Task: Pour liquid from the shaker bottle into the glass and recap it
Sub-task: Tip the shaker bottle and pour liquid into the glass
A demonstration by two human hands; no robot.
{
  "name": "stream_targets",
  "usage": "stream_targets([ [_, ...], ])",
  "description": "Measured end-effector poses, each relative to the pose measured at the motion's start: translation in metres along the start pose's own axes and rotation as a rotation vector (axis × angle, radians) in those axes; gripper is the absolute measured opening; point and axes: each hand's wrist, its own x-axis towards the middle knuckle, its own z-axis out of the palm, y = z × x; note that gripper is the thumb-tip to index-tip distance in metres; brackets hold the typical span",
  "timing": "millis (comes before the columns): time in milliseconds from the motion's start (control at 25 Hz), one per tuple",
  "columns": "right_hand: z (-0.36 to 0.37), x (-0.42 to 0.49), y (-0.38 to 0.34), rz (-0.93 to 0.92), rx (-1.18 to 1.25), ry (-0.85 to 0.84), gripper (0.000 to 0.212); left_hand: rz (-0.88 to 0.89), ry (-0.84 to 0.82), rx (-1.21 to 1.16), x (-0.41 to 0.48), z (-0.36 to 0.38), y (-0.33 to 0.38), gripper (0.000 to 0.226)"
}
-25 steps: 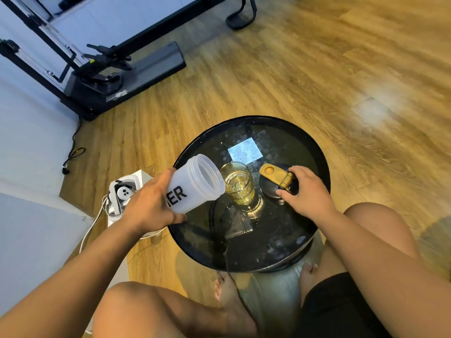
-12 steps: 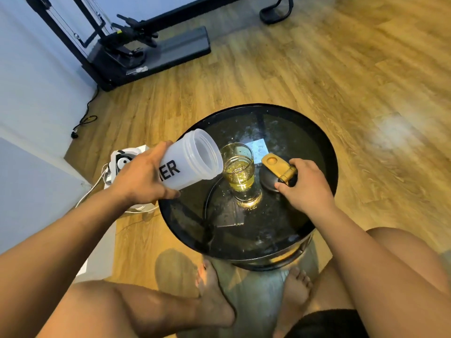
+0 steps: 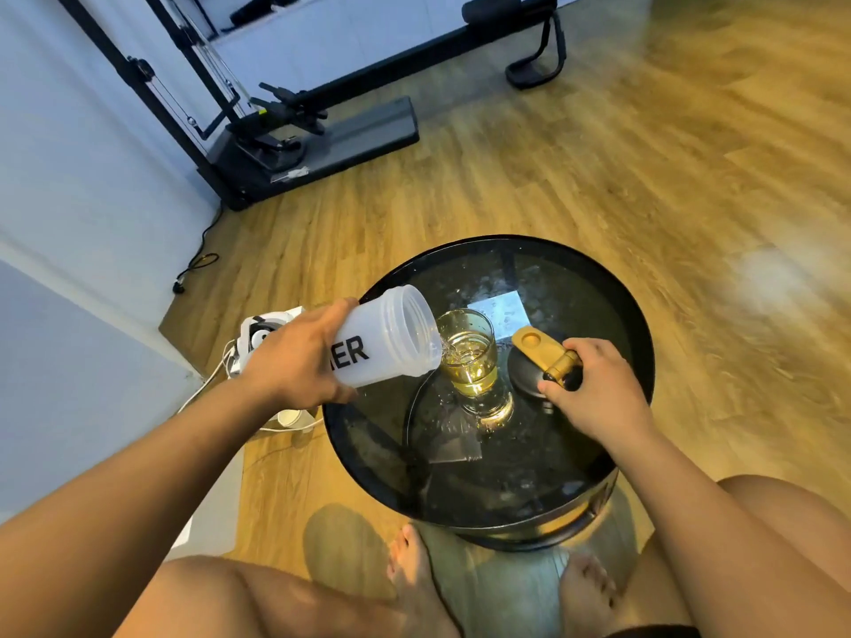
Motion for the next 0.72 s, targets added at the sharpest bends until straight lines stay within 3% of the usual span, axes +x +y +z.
stream_targets([
  [720,0.0067,0.007,0.0012,-0.023,0.007,-0.012,0.064,-0.038,-0.013,0.059,0.0026,-0.0018,0.0024,0.101],
])
